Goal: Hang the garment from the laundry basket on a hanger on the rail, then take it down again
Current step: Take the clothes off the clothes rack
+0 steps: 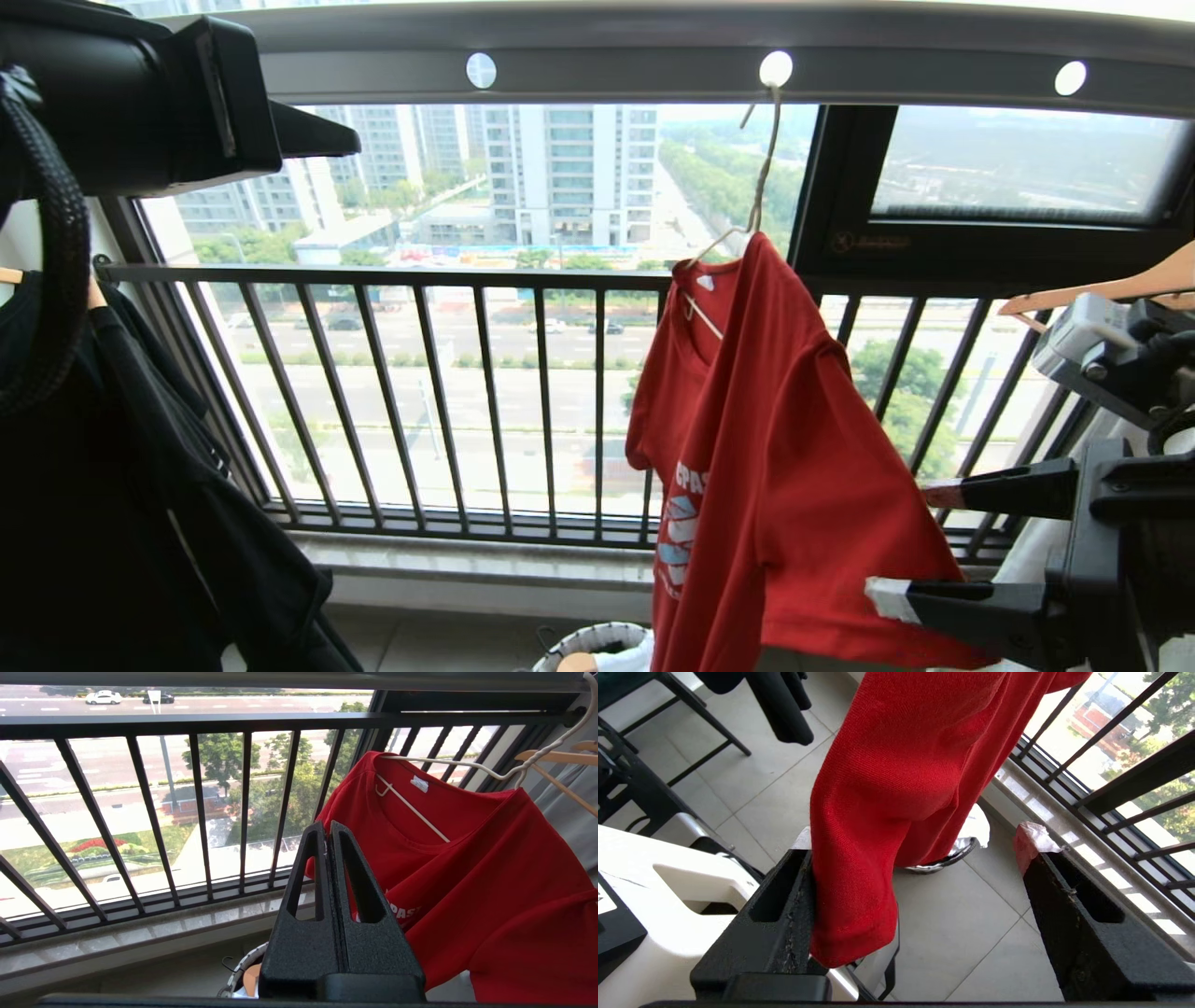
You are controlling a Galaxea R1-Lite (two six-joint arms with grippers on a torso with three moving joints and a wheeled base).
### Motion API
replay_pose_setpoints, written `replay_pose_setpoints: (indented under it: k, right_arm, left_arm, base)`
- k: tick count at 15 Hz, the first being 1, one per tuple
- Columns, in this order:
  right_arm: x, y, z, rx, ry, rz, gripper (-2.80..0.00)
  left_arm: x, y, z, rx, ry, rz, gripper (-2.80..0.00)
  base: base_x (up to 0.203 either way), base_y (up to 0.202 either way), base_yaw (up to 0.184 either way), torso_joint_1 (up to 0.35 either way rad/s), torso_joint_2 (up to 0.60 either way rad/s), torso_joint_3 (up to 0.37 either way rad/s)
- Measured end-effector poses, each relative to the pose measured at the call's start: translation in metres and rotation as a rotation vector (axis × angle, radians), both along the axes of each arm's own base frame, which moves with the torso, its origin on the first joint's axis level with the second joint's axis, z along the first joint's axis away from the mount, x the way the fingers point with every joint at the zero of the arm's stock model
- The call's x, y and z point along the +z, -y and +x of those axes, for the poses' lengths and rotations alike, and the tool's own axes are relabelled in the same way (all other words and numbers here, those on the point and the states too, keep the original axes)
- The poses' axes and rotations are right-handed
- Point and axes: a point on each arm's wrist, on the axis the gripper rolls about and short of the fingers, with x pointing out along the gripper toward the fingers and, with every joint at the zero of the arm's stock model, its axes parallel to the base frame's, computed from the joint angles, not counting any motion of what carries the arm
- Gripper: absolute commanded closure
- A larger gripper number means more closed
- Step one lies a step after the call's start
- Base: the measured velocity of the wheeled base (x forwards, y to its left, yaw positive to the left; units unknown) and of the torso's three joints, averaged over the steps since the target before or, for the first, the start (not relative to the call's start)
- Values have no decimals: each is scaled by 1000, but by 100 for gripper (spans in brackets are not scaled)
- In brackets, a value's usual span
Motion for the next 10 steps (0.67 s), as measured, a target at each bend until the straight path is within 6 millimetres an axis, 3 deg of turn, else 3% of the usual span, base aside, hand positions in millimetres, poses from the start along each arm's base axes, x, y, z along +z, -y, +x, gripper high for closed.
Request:
replay_pose_setpoints:
  k: [10]
  right_arm:
    - [-15, 8, -9, -7, -24, -23, 0]
  left_arm:
    - [1, -1, -2, 0, 4, -2, 0]
  base:
    - [0, 0, 0, 0, 0, 0]
